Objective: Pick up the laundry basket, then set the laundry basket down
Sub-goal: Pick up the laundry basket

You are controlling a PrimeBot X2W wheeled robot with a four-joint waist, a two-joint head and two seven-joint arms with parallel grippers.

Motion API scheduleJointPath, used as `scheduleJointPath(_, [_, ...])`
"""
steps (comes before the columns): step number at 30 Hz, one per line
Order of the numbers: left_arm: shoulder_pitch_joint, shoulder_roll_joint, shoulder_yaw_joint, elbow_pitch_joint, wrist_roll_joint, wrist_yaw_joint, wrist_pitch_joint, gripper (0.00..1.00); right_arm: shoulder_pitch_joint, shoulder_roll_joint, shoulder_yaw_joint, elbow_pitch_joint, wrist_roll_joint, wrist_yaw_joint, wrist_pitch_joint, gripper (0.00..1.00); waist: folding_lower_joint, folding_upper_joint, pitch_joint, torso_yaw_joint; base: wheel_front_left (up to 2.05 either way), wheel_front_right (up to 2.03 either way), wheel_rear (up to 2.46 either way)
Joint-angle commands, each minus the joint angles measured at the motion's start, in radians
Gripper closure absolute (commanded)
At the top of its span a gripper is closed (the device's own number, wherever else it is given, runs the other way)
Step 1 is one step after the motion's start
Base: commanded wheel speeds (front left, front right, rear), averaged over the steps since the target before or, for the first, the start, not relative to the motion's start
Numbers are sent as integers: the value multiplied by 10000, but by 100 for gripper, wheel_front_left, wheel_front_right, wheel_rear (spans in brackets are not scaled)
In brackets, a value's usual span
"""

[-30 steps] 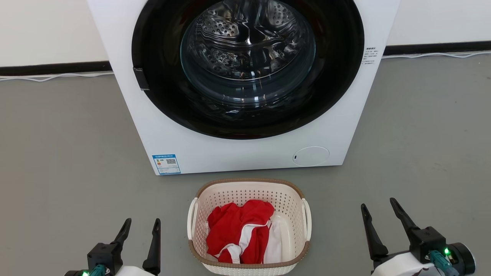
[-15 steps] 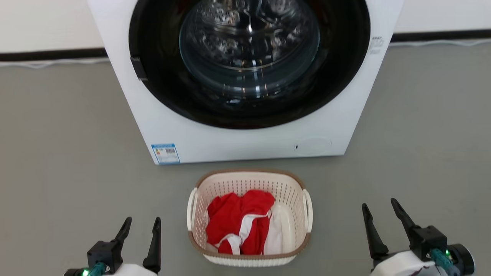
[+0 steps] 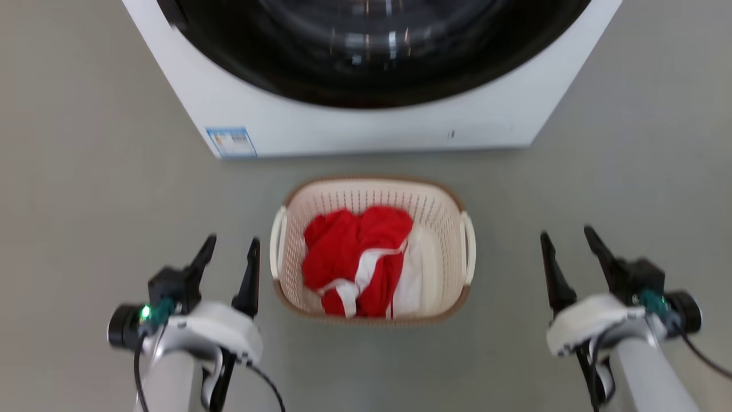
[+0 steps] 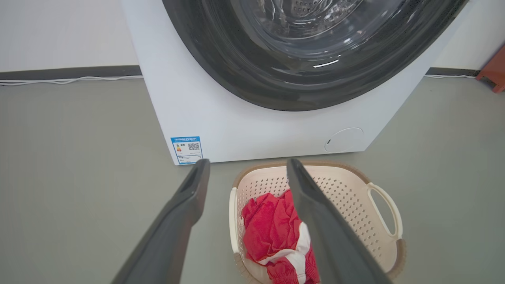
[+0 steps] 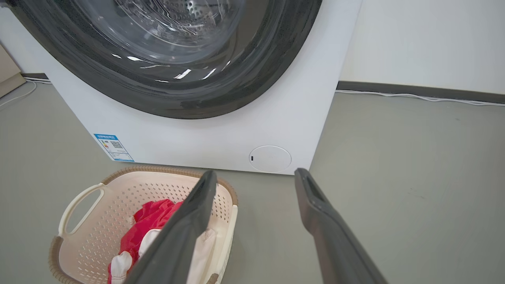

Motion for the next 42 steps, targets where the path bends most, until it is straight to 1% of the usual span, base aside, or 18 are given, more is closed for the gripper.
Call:
scheduleJointPath(1, [-637,211,184,93,-106,-50,-72,0,-598,-2,203,177,-68,60,-139,0,0,0,1040,-27,0,0,0])
scheduleJointPath(10, [-2894,402,1,2212,-300,-54,-72,0,-2677,1,564,2182,-242,60,-139,0,0,0,3028,-77,0,0,0])
scheduleJointPath(16, [-4172,450,-348,3381,-440,-56,-72,0,-3714,2,747,3104,-393,60,-139,0,0,0,3937,-33,0,0,0])
scheduleJointPath(19, [-4732,540,-478,3916,-514,-56,-72,0,-4117,2,998,3520,-374,60,-139,0,0,0,4292,-59,0,0,0])
scheduleJointPath(25, [-5679,687,-664,4586,-543,-56,-72,0,-4664,2,1128,3781,-366,60,-139,0,0,0,4940,-88,0,0,0])
scheduleJointPath(36, [-6799,960,-936,5698,-416,-53,-72,0,-5143,2,1244,3540,-324,60,-139,0,0,0,5913,-110,0,0,0])
scheduleJointPath(42, [-7251,912,-1173,6197,-585,-55,-72,0,-5328,3,1416,3464,-108,60,-139,0,0,0,6356,-148,0,0,0])
